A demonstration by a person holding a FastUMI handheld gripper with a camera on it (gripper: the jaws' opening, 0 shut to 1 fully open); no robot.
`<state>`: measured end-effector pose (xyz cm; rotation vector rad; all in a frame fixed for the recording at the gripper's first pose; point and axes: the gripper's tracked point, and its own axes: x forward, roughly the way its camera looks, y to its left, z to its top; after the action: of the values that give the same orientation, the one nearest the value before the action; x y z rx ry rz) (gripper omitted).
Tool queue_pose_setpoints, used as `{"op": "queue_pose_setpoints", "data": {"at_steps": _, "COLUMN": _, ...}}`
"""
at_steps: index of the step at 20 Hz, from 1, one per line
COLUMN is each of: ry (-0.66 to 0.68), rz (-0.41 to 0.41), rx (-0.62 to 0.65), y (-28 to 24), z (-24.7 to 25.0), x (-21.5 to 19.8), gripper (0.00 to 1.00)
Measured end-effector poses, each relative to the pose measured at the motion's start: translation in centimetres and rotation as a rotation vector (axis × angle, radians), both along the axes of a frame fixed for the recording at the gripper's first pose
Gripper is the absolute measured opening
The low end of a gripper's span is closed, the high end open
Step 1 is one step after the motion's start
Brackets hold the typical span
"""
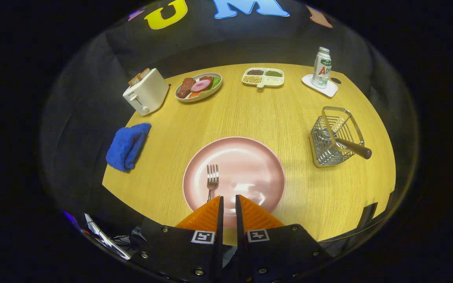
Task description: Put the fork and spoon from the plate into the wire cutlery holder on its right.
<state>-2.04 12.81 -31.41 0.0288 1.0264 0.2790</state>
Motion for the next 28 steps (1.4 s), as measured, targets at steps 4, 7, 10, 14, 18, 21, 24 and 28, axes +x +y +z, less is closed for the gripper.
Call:
{"op": "queue_pose_setpoints", "data": {"at_steps": 4, "ry": 0.037, "rz": 0.043, "rx": -0.014, "y": 1.7, "z": -2.1, "x": -0.8, "gripper": 0.16}}
{"op": "queue_pose_setpoints", "data": {"at_steps": 7, "ry": 0.054, "rz": 0.074, "rx": -0.032, "y": 2.7, "z": -3.4, "x": -1.3, "gripper": 0.16}}
{"op": "queue_pose_setpoints", "data": {"at_steps": 10, "ry": 0.077, "rz": 0.093, "rx": -0.047, "y": 3.5, "z": -4.6, "x": -1.7, "gripper": 0.17}}
{"op": "queue_pose_setpoints", "data": {"at_steps": 14, "ry": 0.101, "rz": 0.103, "rx": -0.083, "y": 3.8, "z": -5.9, "x": -1.9, "gripper": 0.17}}
{"op": "queue_pose_setpoints", "data": {"at_steps": 18, "ry": 0.127, "rz": 0.089, "rx": -0.100, "y": 3.7, "z": -7.1, "x": -2.0, "gripper": 0.17}}
{"op": "queue_pose_setpoints", "data": {"at_steps": 21, "ry": 0.151, "rz": 0.057, "rx": -0.073, "y": 3.6, "z": -7.4, "x": -2.0, "gripper": 0.13}}
{"op": "queue_pose_setpoints", "data": {"at_steps": 24, "ry": 0.146, "rz": 0.038, "rx": -0.062, "y": 3.6, "z": -7.1, "x": -1.9, "gripper": 0.10}}
{"op": "queue_pose_setpoints", "data": {"at_steps": 28, "ry": 0.124, "rz": 0.026, "rx": -0.011, "y": 3.8, "z": -5.8, "x": -1.3, "gripper": 0.03}}
